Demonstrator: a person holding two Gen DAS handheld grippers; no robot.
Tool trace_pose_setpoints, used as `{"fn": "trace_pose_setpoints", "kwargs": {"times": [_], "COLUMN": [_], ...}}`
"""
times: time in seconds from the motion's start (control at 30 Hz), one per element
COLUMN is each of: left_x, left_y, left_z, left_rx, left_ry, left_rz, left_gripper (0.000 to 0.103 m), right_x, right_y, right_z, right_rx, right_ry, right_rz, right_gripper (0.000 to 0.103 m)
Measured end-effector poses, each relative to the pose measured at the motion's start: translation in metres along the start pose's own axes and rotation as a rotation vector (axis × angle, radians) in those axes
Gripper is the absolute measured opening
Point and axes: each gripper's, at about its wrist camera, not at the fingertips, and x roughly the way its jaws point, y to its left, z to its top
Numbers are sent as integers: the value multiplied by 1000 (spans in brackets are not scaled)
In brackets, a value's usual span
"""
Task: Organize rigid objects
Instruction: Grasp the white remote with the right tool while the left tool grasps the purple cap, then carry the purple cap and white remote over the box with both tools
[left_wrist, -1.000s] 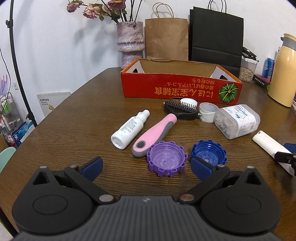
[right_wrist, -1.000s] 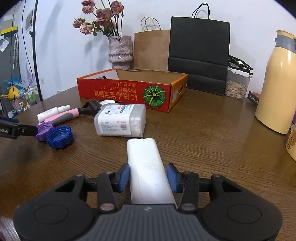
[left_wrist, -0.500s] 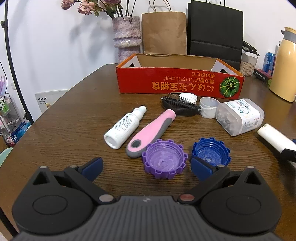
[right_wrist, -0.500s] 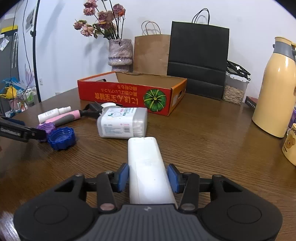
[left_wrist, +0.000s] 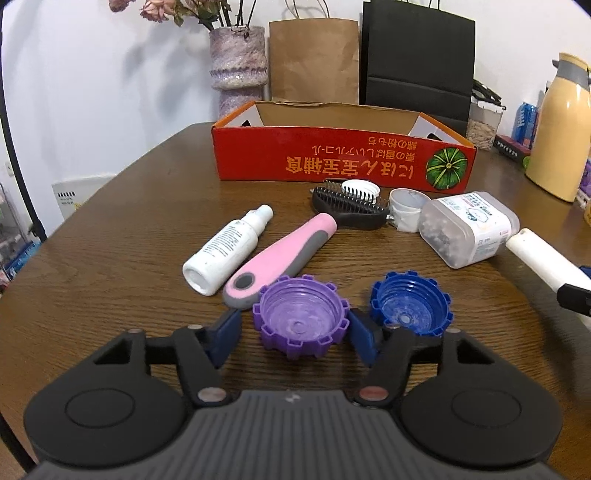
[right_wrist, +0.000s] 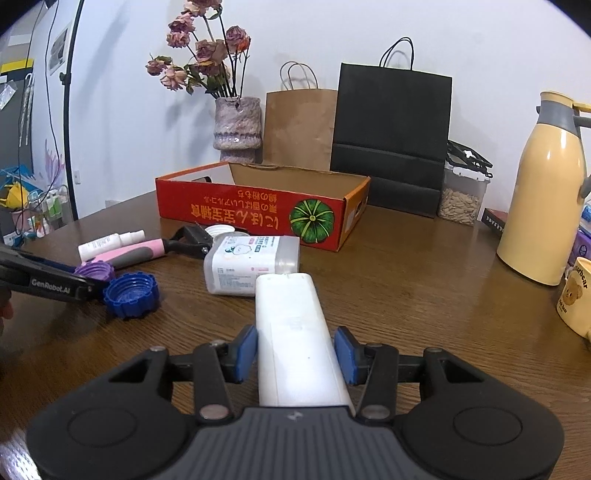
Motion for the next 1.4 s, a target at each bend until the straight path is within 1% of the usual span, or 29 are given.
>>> {"fn": "trace_pose_setpoints", "kwargs": {"times": [0.03, 0.07, 0.1, 0.43, 0.77, 1.13, 1.4], "left_x": [-1, -1, 0, -11, -26, -30, -27], "left_y": [1, 1, 0, -1, 7, 12, 15], "left_z": [0, 0, 0, 0, 15, 41, 67], "left_rx": [1, 6, 11, 45, 44, 43, 35], "left_ry": [-4, -5, -4, -43, -96, -147, -188], "left_rz": [-4, -7, -11, -22, -30, -33, -43], "left_gripper": [64, 62, 55, 55, 55, 55, 55], "right_x": [-1, -1, -2, -5, -7, -5, 7], "right_y": [1, 2, 3, 8, 15, 26, 36], "right_z": [0, 0, 0, 0, 6, 33, 60], "right_rx": [-1, -2, -3, 12, 35, 44, 46], "right_ry": [-3, -6, -9, -37, -73, -130, -169], "right_rz": [-2, -5, -5, -28, -38, -38, -36], "right_gripper": [45, 45, 45, 45, 45, 45, 45]}}
